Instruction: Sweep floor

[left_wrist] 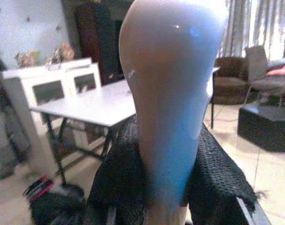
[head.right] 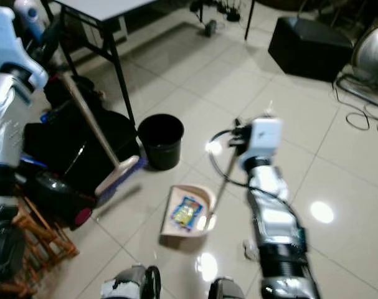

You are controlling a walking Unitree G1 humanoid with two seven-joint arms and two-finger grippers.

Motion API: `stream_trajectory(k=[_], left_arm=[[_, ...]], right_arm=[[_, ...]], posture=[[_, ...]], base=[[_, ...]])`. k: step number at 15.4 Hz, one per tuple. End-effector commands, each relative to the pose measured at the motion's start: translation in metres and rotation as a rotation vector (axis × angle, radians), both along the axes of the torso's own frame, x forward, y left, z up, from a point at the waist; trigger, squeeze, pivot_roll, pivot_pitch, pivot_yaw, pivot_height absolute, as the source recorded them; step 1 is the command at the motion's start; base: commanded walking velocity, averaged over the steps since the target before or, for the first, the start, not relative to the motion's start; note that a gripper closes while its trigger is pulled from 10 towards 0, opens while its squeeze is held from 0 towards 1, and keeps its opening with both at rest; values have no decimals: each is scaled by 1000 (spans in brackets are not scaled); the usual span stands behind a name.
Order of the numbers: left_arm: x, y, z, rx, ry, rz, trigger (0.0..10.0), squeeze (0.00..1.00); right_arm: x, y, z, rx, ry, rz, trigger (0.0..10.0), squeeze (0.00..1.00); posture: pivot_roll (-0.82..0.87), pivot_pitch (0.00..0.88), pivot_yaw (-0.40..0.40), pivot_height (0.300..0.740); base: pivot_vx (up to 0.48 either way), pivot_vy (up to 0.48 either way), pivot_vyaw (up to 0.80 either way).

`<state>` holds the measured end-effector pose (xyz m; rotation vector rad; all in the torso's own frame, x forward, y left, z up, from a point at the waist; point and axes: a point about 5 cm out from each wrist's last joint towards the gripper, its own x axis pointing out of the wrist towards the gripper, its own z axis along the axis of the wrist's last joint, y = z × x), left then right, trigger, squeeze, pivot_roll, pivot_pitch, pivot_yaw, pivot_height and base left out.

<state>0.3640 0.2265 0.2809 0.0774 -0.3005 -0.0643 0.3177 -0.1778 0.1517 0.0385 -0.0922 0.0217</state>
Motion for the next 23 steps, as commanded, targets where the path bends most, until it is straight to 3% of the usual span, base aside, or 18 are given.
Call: stream_trajectory(k=[1,4,6,9,14,23], left_arm=[[-7,5,-5,11,23,9,10000,0],[-28,-1,-55,43,104,37,10000,0],[-39,-9,-70,39,143,32,10000,0],[-64,-31,-99,61,189,-30,10000,0],[-79,-41,-115,71,219,-9,10000,0],[-87,-44,-118,77,230,14,10000,0]], right_arm=[[-7,-12,22,29,-48,-6,10000,0],[-19,-28,57,37,-61,28,10000,0],[-22,-32,75,67,-87,27,10000,0],[-25,-34,119,45,-148,52,10000,0],[-19,-35,157,111,-270,22,10000,0],[-10,-41,164,125,-269,-44,10000,0]], posture=[[80,31,53,740],[60,28,55,740],[50,27,53,740],[37,23,49,740],[37,15,25,740],[50,1,9,740]], base=[[0,0,0],[0,0,0],[0,0,0],[0,0,0],[159,0,0],[294,0,284]])
